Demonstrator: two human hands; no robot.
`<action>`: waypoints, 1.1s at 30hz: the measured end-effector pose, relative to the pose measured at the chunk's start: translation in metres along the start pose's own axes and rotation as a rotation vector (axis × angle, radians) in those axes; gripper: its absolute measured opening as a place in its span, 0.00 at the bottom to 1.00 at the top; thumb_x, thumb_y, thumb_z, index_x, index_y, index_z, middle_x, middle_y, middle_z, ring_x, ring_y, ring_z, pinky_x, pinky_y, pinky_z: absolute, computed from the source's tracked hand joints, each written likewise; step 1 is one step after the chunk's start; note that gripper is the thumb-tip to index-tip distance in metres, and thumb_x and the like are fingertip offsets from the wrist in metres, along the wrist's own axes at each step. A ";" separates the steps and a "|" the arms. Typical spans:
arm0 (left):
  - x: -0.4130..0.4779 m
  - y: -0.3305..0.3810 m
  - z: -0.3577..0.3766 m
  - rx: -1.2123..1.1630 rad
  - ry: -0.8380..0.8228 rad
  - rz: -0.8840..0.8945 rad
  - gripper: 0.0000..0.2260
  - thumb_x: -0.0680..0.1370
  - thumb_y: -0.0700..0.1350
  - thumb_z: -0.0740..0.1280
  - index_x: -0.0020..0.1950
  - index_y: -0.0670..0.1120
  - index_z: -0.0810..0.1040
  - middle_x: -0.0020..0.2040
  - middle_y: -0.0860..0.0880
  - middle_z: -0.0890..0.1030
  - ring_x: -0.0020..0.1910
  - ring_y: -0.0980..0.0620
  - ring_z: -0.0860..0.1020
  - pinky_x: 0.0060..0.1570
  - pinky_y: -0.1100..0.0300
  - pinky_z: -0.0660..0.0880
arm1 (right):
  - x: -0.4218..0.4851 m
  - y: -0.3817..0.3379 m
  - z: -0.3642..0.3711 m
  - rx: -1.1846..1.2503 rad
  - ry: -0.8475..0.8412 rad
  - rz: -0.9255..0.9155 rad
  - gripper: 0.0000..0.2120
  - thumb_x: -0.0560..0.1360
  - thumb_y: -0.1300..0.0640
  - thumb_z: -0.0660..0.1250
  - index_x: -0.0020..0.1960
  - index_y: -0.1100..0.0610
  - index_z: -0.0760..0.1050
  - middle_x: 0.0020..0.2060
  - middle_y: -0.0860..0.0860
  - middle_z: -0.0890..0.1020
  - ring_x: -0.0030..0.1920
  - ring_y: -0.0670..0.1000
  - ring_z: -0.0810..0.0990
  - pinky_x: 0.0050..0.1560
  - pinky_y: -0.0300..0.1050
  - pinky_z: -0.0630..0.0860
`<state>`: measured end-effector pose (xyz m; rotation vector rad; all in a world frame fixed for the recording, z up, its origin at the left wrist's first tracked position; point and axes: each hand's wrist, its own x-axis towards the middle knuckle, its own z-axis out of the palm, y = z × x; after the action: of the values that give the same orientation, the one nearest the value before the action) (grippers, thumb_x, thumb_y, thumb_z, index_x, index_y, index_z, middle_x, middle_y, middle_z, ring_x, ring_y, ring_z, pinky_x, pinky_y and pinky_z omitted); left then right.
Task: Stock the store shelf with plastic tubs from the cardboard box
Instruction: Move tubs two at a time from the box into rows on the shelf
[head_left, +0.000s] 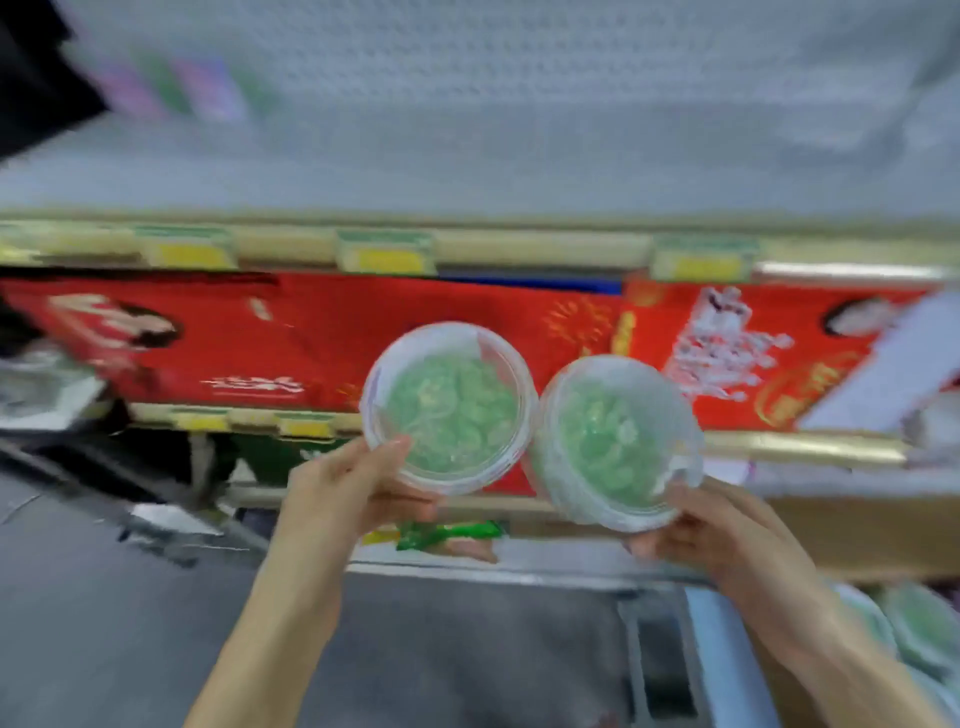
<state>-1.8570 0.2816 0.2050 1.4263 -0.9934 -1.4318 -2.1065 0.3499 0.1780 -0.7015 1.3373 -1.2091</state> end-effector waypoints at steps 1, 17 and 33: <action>-0.002 0.016 -0.015 -0.025 0.053 0.038 0.06 0.69 0.43 0.69 0.38 0.40 0.80 0.29 0.40 0.81 0.25 0.47 0.81 0.24 0.67 0.74 | 0.006 -0.017 0.019 0.018 -0.051 -0.023 0.21 0.55 0.43 0.78 0.34 0.60 0.83 0.30 0.63 0.82 0.30 0.57 0.82 0.33 0.44 0.80; 0.086 0.164 -0.129 -0.163 0.419 0.310 0.12 0.74 0.48 0.68 0.49 0.39 0.80 0.35 0.38 0.83 0.27 0.49 0.81 0.29 0.66 0.77 | 0.144 -0.189 0.195 -0.165 -0.504 -0.260 0.31 0.62 0.50 0.69 0.51 0.77 0.72 0.36 0.64 0.83 0.30 0.54 0.81 0.32 0.41 0.79; 0.285 0.222 -0.266 -0.050 0.247 0.184 0.13 0.73 0.48 0.68 0.47 0.37 0.79 0.32 0.40 0.83 0.26 0.50 0.80 0.34 0.62 0.80 | 0.270 -0.195 0.341 -0.355 -0.310 -0.093 0.14 0.71 0.52 0.67 0.37 0.64 0.74 0.35 0.64 0.82 0.31 0.55 0.81 0.39 0.47 0.80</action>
<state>-1.5755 -0.0494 0.3180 1.3981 -0.8996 -1.1099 -1.8770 -0.0408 0.3260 -1.1657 1.2774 -0.8950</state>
